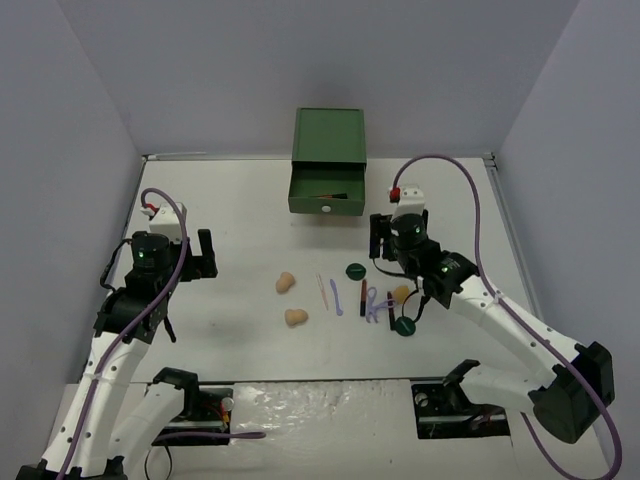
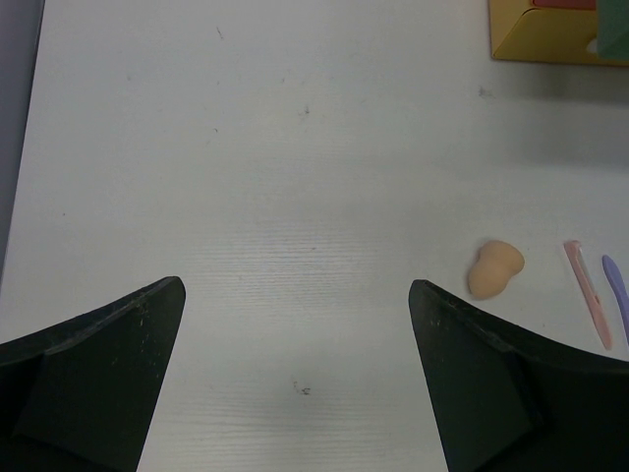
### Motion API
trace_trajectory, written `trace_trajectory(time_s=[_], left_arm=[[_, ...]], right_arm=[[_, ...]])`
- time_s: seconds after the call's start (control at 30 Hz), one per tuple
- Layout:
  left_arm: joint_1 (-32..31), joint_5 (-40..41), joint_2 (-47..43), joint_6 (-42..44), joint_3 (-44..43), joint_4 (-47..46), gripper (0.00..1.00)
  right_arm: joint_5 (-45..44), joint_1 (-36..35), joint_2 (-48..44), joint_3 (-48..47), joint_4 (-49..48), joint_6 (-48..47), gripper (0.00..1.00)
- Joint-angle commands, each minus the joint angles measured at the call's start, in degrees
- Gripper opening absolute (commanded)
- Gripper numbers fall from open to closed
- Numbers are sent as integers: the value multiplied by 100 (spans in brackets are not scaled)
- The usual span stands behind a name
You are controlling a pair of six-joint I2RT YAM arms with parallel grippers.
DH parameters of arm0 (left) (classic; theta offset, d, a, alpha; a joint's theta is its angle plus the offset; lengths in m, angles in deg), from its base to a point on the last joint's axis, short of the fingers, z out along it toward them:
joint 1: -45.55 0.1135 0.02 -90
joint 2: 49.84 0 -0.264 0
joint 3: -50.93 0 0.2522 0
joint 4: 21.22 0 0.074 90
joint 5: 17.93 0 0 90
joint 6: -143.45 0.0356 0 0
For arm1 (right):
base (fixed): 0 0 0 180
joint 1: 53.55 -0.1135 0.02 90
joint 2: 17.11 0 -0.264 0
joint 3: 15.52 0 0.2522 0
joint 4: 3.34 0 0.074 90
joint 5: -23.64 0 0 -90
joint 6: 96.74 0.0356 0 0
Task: Organize the makeup
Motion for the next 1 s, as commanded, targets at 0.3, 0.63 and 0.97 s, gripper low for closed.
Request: trace_trajectory(time_s=[0.3,0.63,0.97], left_arm=[[33,-6,132,-106,-250,-259,97],[33,19,95,-102,-250,-246,97],[33,17,73,-101,-250,-246,97]], right_arm=[[32,-870,830,1213,-1394,1843,48],[83,-914,1594,1178,-1616,2005,36],[49,-916,2094,998,-1385,2182,33]])
